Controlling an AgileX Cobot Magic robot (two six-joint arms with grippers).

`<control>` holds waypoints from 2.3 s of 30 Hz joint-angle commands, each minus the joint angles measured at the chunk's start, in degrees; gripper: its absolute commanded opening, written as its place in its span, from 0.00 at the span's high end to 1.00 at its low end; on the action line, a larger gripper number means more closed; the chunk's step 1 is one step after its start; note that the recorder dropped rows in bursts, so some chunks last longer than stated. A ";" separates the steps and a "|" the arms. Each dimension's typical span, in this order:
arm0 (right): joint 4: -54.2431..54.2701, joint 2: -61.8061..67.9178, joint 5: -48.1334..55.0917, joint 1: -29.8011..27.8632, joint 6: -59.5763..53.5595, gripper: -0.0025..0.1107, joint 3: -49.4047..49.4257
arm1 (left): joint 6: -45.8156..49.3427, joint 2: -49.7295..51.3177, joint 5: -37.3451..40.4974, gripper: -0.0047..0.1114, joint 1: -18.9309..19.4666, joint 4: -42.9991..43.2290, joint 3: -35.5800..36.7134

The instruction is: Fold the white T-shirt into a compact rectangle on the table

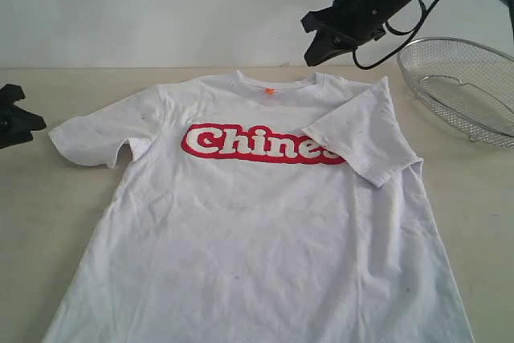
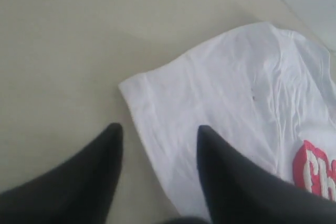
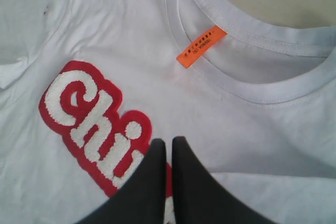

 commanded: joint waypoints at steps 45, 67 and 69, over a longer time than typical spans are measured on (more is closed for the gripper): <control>0.13 -0.87 0.13 0.00 -0.19 0.98 -0.24 | -4.44 4.43 -6.83 0.92 -7.08 1.93 -10.13; 0.13 -0.87 0.13 0.00 -0.19 0.98 -0.24 | -1.36 6.74 -9.01 0.43 -9.59 0.98 -10.74; 0.13 -0.87 0.13 0.00 -0.19 0.98 -0.24 | -1.36 7.56 -9.21 0.40 -10.15 0.98 -10.74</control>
